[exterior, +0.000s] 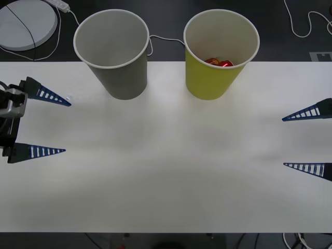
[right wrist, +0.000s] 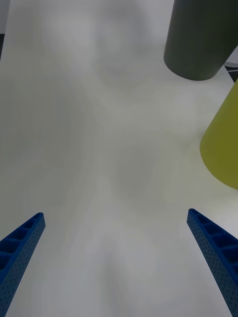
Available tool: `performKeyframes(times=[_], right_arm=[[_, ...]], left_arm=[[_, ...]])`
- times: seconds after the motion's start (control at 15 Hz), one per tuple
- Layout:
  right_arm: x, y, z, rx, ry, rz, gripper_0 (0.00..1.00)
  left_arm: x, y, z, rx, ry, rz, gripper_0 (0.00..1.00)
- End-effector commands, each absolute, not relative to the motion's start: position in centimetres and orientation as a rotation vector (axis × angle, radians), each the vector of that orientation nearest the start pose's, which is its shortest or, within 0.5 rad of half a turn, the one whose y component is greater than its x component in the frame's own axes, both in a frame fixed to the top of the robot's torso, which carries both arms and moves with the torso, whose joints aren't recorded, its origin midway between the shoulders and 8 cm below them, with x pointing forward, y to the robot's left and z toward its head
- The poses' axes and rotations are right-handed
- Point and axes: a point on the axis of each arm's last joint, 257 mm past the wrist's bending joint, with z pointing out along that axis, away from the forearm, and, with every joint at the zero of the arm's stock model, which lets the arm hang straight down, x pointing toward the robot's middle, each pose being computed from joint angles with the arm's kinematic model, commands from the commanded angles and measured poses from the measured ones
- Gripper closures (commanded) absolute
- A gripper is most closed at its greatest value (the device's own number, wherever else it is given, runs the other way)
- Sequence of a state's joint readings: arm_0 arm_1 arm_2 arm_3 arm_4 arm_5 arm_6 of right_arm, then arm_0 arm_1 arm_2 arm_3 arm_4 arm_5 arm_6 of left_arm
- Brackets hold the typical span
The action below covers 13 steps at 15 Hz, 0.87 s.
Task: Put the can into the green bin and the plastic bottle into the gray bin
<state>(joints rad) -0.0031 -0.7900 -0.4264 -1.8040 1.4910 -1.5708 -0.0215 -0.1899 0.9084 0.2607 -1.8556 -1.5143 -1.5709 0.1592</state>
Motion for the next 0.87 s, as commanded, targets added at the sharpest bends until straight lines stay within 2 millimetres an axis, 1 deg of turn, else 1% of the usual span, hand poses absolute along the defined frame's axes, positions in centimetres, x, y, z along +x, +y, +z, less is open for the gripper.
performKeyframes(times=[0.07,0.13,0.53,0.87], right_arm=[[36.4,-29.9,-16.2,-1.615,1.524,0.267,0.00],[36.4,-29.9,-16.2,-1.615,1.524,0.267,0.00],[36.4,-29.9,-16.2,-1.615,1.524,0.267,0.00],[36.4,-29.9,-16.2,-1.615,1.524,0.267,0.00]], left_arm=[[38.0,26.0,-13.4,1.755,1.480,-0.270,0.00],[38.0,26.0,-13.5,1.740,1.476,-0.275,0.00],[37.1,26.3,-15.4,1.757,1.490,-0.293,0.00],[37.1,26.3,-15.5,1.763,1.488,-0.289,0.00]])
